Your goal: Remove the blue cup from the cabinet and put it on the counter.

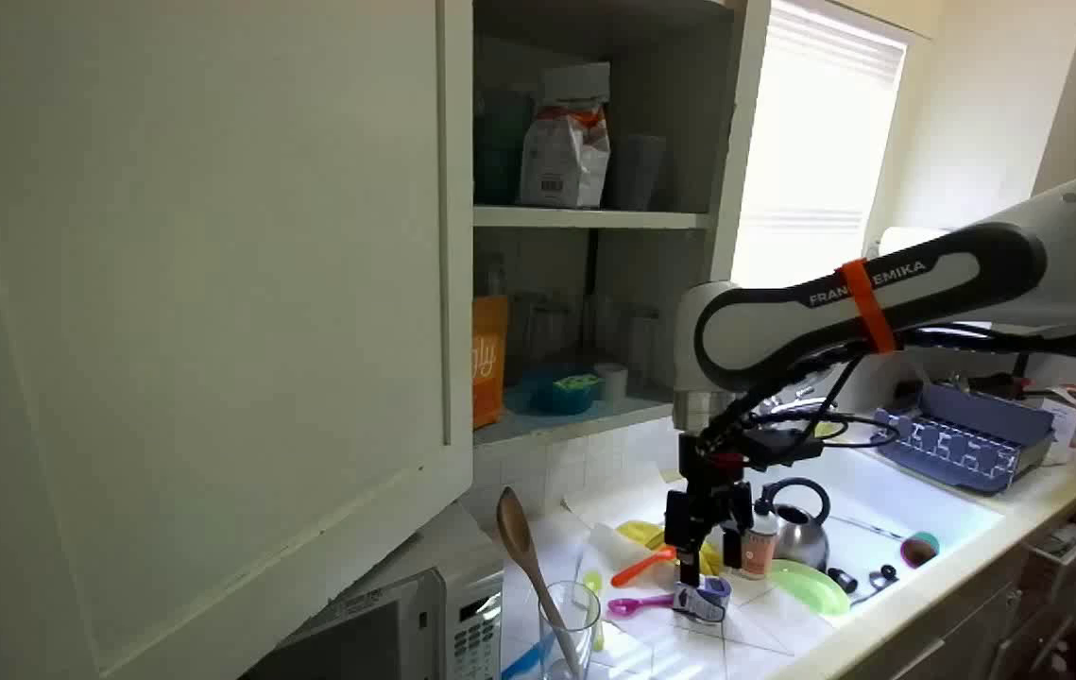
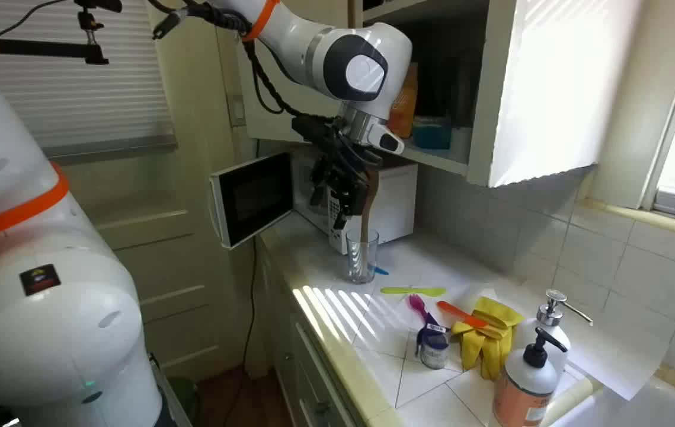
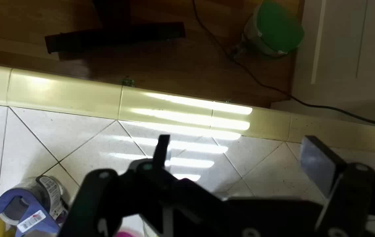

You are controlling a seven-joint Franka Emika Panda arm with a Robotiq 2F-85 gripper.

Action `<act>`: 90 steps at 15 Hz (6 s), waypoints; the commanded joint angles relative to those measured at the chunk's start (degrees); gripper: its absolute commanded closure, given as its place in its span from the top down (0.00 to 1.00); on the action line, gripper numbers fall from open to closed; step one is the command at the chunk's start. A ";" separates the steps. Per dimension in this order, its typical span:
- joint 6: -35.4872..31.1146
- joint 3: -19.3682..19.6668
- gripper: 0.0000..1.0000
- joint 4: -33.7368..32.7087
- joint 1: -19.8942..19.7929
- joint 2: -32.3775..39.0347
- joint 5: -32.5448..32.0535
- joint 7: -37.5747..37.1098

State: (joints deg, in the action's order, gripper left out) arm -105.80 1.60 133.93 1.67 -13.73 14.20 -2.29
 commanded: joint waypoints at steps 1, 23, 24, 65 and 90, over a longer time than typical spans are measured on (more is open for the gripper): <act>0.11 -0.50 1.00 -0.07 -0.55 0.02 0.09 0.10; 13.59 -14.55 1.00 -38.09 0.33 -1.81 -42.77 -17.42; 12.91 -14.63 1.00 -40.10 0.53 -1.57 -42.80 -17.37; -22.33 -13.87 0.84 -67.07 2.59 18.74 -61.49 34.79; -17.86 -16.77 0.01 -70.30 3.41 19.34 -52.85 36.40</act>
State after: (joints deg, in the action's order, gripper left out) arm -127.44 -14.20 65.79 4.21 5.40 -41.15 33.60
